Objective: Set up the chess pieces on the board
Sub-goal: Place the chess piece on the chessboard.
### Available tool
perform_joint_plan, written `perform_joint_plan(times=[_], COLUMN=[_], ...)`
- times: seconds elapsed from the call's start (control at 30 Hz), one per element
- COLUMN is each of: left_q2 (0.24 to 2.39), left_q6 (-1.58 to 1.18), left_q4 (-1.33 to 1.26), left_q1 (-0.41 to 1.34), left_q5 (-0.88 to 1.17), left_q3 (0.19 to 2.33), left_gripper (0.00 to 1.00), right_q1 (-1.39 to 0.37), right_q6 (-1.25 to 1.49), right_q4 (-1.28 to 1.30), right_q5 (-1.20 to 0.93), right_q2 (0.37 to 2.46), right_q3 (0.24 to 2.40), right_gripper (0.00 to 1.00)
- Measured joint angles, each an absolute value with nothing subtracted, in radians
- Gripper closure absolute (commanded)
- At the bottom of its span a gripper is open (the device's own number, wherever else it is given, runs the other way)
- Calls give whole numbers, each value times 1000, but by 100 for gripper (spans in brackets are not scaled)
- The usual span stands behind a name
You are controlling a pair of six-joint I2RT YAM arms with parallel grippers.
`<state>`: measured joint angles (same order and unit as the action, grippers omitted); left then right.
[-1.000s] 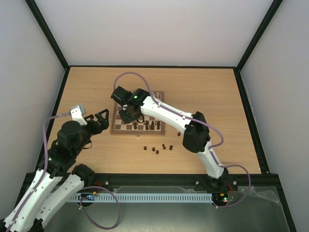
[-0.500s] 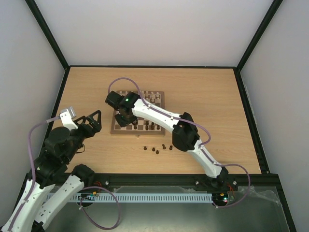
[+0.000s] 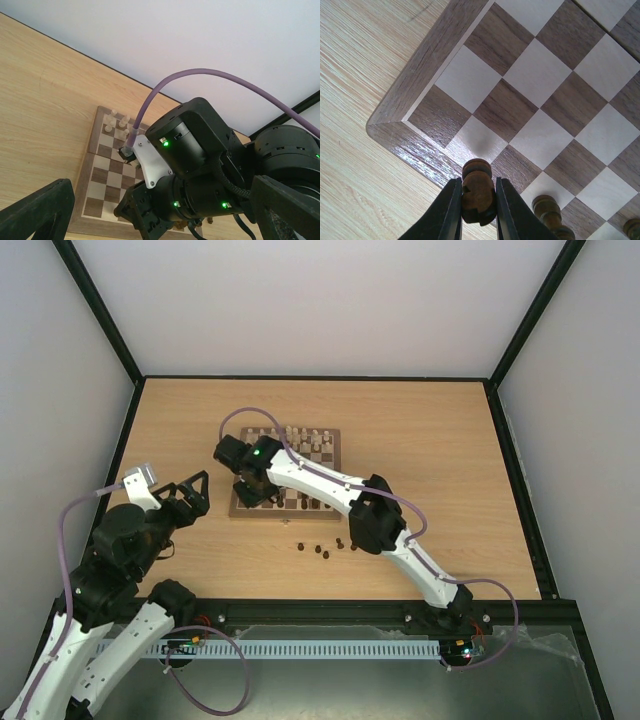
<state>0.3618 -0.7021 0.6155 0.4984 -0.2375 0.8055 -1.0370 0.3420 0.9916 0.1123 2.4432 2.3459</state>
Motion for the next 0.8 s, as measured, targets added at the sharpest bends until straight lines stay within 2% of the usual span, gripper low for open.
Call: perform_joint_plan(times=[0.67,0.8], left_q2=[361,361], left_q6=[-698,-698], left_q4=[616,616], left_q1=[498,499], left_q5=[-244,-244], left_q3=[805,805], left_gripper=[1,1], right_q1=[-1038,-1039], right_q6=[340,339], right_q4=[941,941], right_q5=[130,136], right_q2=[2486,2490], right_q3=[2350,2354], right_gripper=[79,74])
